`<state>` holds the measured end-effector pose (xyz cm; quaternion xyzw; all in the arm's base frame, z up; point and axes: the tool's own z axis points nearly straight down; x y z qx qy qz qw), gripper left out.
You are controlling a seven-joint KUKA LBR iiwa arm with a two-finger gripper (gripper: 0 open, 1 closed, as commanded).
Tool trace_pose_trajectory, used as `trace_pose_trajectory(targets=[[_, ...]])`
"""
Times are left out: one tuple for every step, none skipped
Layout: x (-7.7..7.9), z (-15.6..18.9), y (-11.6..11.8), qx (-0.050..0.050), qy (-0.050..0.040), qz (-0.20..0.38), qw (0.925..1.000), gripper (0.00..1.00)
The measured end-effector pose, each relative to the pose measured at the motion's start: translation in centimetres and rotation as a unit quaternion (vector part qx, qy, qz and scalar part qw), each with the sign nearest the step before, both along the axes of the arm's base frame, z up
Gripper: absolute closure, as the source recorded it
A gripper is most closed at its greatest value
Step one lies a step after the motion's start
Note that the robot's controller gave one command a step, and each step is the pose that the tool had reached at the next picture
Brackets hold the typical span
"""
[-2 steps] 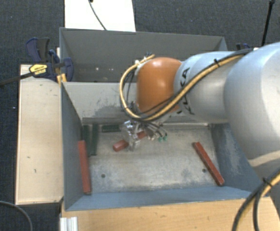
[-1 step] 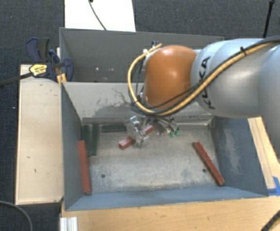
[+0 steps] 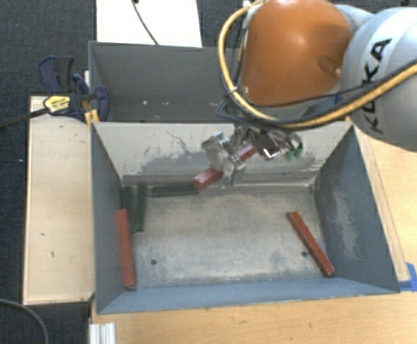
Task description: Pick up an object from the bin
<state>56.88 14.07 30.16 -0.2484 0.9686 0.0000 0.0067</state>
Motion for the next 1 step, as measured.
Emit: trace_pose_trajectory(targets=[[-0.37, 0.01, 0.77, -0.001, 0.0028, 0.106, 0.9944, 1.0]])
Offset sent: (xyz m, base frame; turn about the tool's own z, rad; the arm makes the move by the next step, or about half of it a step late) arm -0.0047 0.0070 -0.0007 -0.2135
